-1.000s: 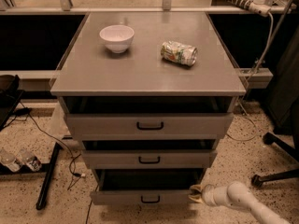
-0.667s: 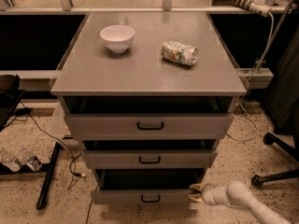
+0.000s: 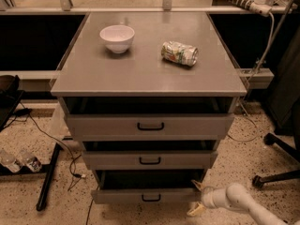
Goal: Open bottom drawer
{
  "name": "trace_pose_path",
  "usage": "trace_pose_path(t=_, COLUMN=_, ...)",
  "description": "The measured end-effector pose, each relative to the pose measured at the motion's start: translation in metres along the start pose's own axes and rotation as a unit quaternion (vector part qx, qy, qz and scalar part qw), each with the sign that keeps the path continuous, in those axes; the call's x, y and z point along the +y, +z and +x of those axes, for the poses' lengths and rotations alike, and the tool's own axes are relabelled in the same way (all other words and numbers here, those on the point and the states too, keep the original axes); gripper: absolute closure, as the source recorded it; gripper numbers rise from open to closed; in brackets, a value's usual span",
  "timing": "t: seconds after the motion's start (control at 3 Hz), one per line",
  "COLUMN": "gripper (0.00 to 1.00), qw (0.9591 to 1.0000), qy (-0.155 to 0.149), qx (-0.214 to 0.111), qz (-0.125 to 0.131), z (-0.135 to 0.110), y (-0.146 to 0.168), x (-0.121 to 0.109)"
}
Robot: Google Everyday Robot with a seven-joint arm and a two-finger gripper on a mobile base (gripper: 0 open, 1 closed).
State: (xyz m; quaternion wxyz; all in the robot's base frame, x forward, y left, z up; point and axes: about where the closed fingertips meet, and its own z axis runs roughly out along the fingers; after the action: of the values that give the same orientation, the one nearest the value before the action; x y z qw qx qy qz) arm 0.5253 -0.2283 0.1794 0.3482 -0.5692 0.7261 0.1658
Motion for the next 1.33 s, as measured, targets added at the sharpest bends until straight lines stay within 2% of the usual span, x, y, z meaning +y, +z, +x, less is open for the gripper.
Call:
trace_pose_path(t=0.33, gripper=0.38, qw=0.9997, qy=0.023, qx=-0.001, qz=-0.005, z=0.010, y=0.003, x=0.020)
trace_pose_path(t=1.0, gripper=0.85, qw=0.9997, qy=0.023, qx=-0.001, qz=-0.005, z=-0.001, y=-0.007, x=0.018)
trace_pose_path(t=1.33, gripper=1.00, qw=0.9997, qy=0.023, qx=-0.001, qz=-0.005, z=-0.004, y=-0.011, x=0.017)
